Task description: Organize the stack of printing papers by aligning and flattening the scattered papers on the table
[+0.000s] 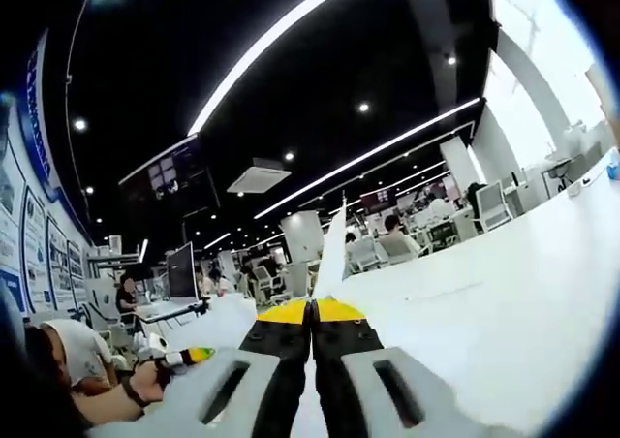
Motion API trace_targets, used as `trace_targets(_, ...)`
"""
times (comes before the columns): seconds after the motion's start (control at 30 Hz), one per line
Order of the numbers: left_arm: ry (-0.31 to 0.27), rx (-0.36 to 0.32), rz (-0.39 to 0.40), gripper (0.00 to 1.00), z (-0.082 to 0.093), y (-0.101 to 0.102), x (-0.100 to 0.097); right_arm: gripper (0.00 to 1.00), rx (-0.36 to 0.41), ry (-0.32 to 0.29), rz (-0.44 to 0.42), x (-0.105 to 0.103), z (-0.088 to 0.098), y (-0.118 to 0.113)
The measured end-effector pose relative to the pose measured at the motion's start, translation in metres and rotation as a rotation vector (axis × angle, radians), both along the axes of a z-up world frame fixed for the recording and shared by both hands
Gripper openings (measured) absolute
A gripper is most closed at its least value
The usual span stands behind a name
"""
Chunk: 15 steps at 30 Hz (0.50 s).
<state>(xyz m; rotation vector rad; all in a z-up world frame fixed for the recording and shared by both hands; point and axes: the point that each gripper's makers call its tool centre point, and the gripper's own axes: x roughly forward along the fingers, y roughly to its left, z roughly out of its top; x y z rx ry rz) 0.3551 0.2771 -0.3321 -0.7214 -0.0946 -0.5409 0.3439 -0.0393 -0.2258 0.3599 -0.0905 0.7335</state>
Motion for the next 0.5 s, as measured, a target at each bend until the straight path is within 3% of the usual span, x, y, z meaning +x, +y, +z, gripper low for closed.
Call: trace_targets(0.5, 0.0, 0.0, 0.0, 0.08, 0.001, -0.004, -0.002, 0.0, 0.02, -0.026, 0.008, -0.004, 0.013, 0.003)
